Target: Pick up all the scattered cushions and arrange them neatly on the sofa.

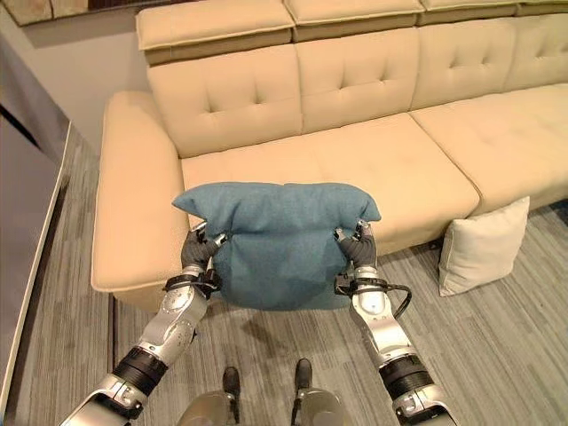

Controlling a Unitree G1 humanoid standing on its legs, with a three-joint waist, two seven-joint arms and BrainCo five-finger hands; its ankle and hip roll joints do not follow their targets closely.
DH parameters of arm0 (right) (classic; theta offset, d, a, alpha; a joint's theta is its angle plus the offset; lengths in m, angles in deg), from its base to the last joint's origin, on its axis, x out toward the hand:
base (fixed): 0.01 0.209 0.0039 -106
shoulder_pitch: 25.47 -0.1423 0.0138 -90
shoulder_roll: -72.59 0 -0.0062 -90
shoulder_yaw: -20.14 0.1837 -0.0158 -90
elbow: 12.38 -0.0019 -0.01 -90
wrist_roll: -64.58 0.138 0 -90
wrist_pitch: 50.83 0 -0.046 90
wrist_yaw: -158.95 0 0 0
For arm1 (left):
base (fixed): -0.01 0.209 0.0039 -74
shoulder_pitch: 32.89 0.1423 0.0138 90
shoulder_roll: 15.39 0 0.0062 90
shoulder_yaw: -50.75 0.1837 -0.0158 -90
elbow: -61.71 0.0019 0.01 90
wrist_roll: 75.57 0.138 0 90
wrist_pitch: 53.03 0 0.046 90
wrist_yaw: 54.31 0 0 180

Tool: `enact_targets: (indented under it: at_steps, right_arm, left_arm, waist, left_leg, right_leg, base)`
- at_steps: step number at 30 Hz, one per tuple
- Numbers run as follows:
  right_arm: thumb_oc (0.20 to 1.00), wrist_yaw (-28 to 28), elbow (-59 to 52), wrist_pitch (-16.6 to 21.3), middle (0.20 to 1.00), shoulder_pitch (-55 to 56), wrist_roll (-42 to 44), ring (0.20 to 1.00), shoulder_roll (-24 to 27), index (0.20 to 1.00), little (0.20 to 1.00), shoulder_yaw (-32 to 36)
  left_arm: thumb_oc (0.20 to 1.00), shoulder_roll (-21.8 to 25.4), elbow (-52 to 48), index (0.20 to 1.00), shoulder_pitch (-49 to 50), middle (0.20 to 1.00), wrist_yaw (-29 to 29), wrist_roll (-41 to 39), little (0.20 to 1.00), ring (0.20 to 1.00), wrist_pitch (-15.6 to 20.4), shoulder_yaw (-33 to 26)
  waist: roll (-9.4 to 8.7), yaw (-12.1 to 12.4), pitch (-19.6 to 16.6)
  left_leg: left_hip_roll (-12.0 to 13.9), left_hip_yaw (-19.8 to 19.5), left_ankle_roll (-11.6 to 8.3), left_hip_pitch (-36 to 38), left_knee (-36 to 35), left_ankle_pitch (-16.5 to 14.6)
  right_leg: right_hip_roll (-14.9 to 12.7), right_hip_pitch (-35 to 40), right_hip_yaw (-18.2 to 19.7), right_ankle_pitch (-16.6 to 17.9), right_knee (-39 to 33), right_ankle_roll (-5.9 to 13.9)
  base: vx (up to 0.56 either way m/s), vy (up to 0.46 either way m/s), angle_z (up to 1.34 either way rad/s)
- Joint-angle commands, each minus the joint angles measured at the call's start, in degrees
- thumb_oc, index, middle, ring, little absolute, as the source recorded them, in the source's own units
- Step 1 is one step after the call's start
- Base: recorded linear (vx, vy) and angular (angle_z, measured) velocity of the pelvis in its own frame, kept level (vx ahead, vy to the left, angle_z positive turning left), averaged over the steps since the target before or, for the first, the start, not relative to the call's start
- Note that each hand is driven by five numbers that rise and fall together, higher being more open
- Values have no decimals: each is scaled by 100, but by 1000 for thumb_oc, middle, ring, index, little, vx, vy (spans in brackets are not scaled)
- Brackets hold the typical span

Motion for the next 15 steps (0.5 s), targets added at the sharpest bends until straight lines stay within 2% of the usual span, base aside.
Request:
enact_targets:
  at_steps: [1, 2, 5, 6, 7, 8, 10, 11, 15]
  right_arm:
    - [200, 419, -703, 403, 200, -257, -370, 200, -283, 200, 200, -205]
    - [200, 413, -764, 403, 200, -361, -401, 200, -278, 200, 200, -212]
    - [200, 428, -826, 389, 200, -410, -475, 200, -304, 200, 200, -258]
    - [200, 429, -846, 392, 200, -422, -454, 200, -310, 200, 200, -265]
    - [200, 429, -820, 381, 200, -504, -434, 200, -294, 200, 200, -279]
    - [200, 429, -818, 382, 200, -505, -433, 200, -293, 200, 200, -280]
    - [200, 456, -786, 381, 200, -555, -428, 200, -259, 200, 200, -300]
    - [200, 469, -844, 372, 200, -535, -471, 200, -223, 200, 200, -297]
    - [200, 523, -930, 354, 200, -337, -507, 200, -116, 200, 200, -248]
  left_arm:
    - [200, -259, -790, 200, -174, 200, 549, 311, 200, 200, 361, 294]
    - [200, -219, -811, 200, -193, 200, 526, 305, 200, 200, 362, 334]
    - [200, -221, -763, 200, -245, 200, 503, 384, 200, 200, 346, 343]
    - [200, -215, -747, 200, -263, 200, 507, 396, 200, 200, 344, 343]
    - [200, -199, -752, 200, -272, 200, 520, 389, 200, 200, 358, 298]
    - [200, -199, -752, 200, -271, 200, 521, 388, 200, 200, 358, 297]
    - [200, -197, -754, 200, -232, 200, 573, 379, 200, 200, 341, 245]
    - [200, -220, -733, 200, -186, 200, 599, 338, 200, 200, 331, 219]
    - [200, -274, -707, 200, -92, 200, 664, 330, 200, 200, 346, 204]
  waist:
    - [-46, 184, -435]
    - [3, 129, -355]
    - [48, 110, -315]
    - [55, 104, -318]
    - [84, 120, -350]
    - [90, 116, -343]
    - [62, 88, -364]
    - [-10, 2, -381]
    - [-68, -47, -434]
  left_leg:
    - [-191, 226, -26, -243, 9, 300]
    - [-206, 264, 110, -57, -51, 226]
    - [-199, 274, 159, 63, -63, 117]
    - [-211, 262, 155, 117, -65, 72]
    - [-222, 266, 129, 243, -156, 0]
    - [-216, 261, 127, 257, -162, -4]
    - [-250, 243, 69, 436, -220, -140]
    - [-300, 151, 26, 597, -207, -260]
    - [-275, 21, -46, 708, 33, -454]
  right_leg:
    - [-135, 440, -46, -478, 1336, 666]
    - [-197, 122, -12, -148, 2127, 851]
    - [-204, -174, -20, -276, 2422, 769]
    - [-209, -273, -58, -304, 2305, 713]
    - [-261, -432, -236, -380, 1796, 626]
    - [-255, -413, -243, -380, 1783, 625]
    - [-262, -515, -410, -222, 845, 583]
    - [-140, -602, -267, -30, 281, 606]
    - [-84, -344, -124, -26, 206, 547]
  base:
    - [135, 134, -53]
    - [134, 133, -55]
    - [113, 78, -32]
    - [231, 24, -5]
    - [189, 2, -17]
    - [224, -43, -28]
    - [284, -104, -28]
    - [289, -104, -23]
    - [261, -144, 29]
